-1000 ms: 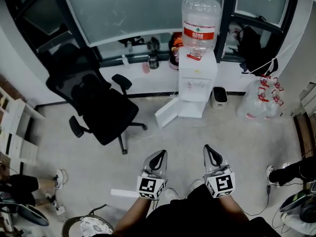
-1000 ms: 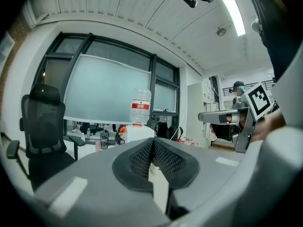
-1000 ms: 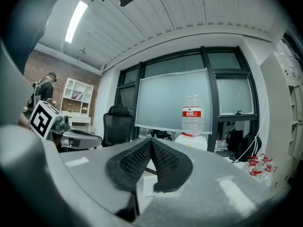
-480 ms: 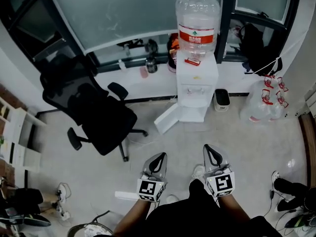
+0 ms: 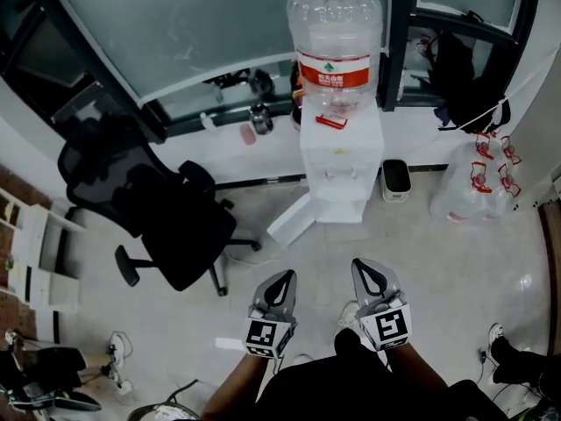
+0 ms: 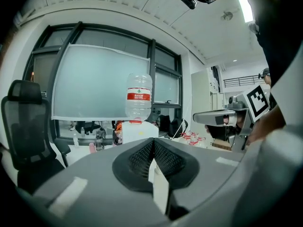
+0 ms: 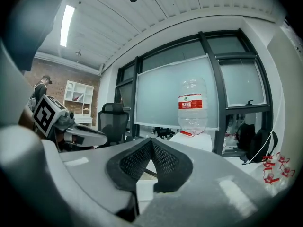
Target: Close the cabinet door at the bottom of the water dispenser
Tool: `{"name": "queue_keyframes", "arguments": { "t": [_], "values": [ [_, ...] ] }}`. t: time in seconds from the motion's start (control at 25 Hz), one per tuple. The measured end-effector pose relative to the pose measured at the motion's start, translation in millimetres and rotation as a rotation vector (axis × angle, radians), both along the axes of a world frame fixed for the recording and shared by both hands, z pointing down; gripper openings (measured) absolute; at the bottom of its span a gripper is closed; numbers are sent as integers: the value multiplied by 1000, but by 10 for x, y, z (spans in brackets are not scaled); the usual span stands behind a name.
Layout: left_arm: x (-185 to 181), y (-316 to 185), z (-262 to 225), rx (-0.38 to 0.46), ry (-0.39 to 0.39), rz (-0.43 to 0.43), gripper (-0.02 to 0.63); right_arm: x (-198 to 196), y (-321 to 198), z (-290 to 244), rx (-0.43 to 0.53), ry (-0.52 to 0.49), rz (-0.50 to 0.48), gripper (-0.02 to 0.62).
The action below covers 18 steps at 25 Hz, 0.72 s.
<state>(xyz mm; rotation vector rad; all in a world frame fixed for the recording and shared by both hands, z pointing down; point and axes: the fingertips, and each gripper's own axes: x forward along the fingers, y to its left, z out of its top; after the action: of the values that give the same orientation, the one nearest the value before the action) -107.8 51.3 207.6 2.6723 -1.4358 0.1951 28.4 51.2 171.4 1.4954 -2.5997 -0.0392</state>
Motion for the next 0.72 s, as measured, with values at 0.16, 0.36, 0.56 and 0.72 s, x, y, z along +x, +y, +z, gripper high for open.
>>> {"name": "queue_keyframes", "arguments": {
  "t": [0.16, 0.36, 0.56, 0.72],
  "values": [
    [186, -253, 18, -22, -14, -9, 20, 169, -253, 38, -24, -9, -24, 3],
    [333, -523, 46, -40, -19, -42, 20, 301, -523, 95, -53, -8, -69, 3],
    [300, -746, 41, -49, 20, -75, 20, 253, -721, 224, -85, 18, -103, 3],
    [172, -914, 101, -60, 24, -77, 20, 140, -860, 267, -92, 21, -92, 3]
  ]
}}
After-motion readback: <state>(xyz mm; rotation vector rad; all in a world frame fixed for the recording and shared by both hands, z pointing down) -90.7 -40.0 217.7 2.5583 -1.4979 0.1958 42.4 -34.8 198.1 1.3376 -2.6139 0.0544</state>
